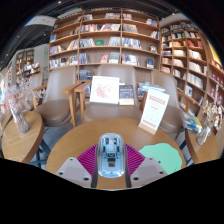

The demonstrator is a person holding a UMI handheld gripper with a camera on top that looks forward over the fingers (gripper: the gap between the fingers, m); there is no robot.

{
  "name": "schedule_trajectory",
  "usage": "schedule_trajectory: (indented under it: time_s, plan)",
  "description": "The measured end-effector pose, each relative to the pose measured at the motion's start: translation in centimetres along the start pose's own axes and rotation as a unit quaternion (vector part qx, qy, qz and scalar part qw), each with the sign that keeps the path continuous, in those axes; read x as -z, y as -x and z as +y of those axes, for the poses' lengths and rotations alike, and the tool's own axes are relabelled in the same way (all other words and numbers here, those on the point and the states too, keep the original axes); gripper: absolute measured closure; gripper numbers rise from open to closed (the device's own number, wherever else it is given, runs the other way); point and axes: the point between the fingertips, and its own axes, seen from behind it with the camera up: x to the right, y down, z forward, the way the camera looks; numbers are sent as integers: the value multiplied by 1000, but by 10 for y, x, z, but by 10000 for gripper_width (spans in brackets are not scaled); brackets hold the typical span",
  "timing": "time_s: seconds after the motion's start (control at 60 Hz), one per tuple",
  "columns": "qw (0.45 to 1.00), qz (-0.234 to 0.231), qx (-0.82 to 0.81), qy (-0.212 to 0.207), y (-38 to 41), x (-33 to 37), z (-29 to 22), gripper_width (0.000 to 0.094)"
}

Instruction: Arrange mouse

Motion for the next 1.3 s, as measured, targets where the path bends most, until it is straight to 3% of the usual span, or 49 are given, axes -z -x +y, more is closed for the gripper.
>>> schedule_trajectory:
  time_s: [0.233,0.333,0.583,0.767,0.85,0.95,1.183,1.3]
  plan:
    - [998,44,-36,31,-148,-35,29,559]
    - [996,34,-56,61,-175,-54,59,556]
    - [994,40,-56,81,-201,-81,106,538]
    - [994,40,-54,89,-203,-84,113,444]
    - [993,50,-55,91,-205,-79,110,201]
    - [994,52,-56,76,-204,-58,97,76]
    - [995,74,-67,21,-196,60,64,74]
    - [995,76,-71,0,-180,127,72,72]
